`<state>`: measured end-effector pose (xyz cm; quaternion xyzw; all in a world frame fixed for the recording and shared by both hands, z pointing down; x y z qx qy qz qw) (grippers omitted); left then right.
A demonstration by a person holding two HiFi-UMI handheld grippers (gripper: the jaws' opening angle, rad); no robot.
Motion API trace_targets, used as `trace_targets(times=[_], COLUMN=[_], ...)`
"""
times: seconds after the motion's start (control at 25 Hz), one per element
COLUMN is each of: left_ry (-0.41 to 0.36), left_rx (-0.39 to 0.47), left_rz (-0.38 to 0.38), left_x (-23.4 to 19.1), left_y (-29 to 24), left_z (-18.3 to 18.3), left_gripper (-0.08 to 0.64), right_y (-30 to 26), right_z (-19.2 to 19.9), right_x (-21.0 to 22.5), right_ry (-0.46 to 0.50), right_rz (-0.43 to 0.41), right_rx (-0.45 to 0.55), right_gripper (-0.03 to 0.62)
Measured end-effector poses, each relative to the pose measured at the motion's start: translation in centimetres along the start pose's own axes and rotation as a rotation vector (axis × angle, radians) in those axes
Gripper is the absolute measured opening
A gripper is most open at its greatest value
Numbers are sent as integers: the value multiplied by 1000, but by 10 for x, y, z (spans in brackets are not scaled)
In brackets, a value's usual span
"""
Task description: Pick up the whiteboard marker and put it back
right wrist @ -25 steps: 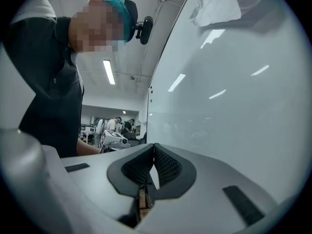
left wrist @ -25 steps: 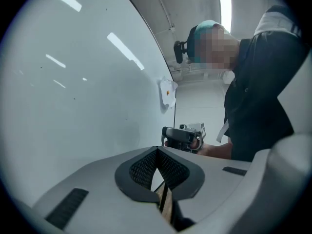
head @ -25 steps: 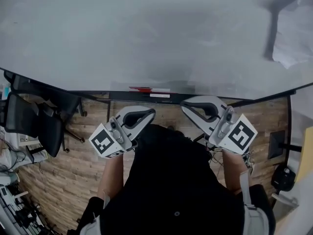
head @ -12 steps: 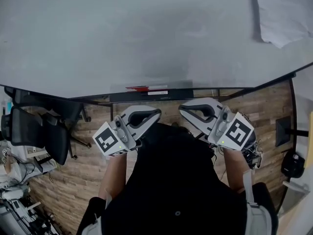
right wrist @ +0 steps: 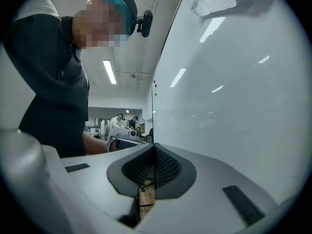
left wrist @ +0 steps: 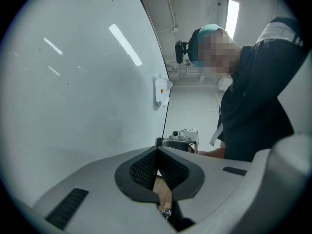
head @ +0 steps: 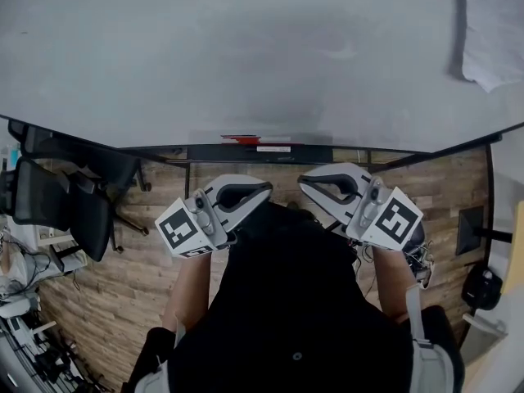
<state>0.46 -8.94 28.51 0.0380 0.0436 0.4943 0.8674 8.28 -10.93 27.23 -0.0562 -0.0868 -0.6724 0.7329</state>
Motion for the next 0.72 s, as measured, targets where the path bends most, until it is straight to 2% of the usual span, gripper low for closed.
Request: trace_targets(times=[0.12,0.24,0.44,0.72], left_ry=[28,46,37,24], left_rx=[-11,-2,12,-1], left_rz=[-32,-68,-181,-277], left_x=[2,4,0,-1], left_y=[15,34,75,108], left_z=[7,6,-1,9], left_gripper=[12,12,12,12], right_y=[-14,-31,-76,-106], right_z=[1,9,9,28], right_x=[-11,-23,-36,-37], right_ry=[-5,-9,2,-24], right_rz=[-54,-112,-207,-240], right_rx=[7,-30,-43,-38], right_gripper=[18,18,18,18])
Point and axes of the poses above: the fingertips, and each gripper's own axes: y backward along the fingers, x to its right, z out of its underside, the point moved 2 cm from there along y, backward along the fingers, and after that the axes turned 9 degrees about -y, right-handed, at the moved point
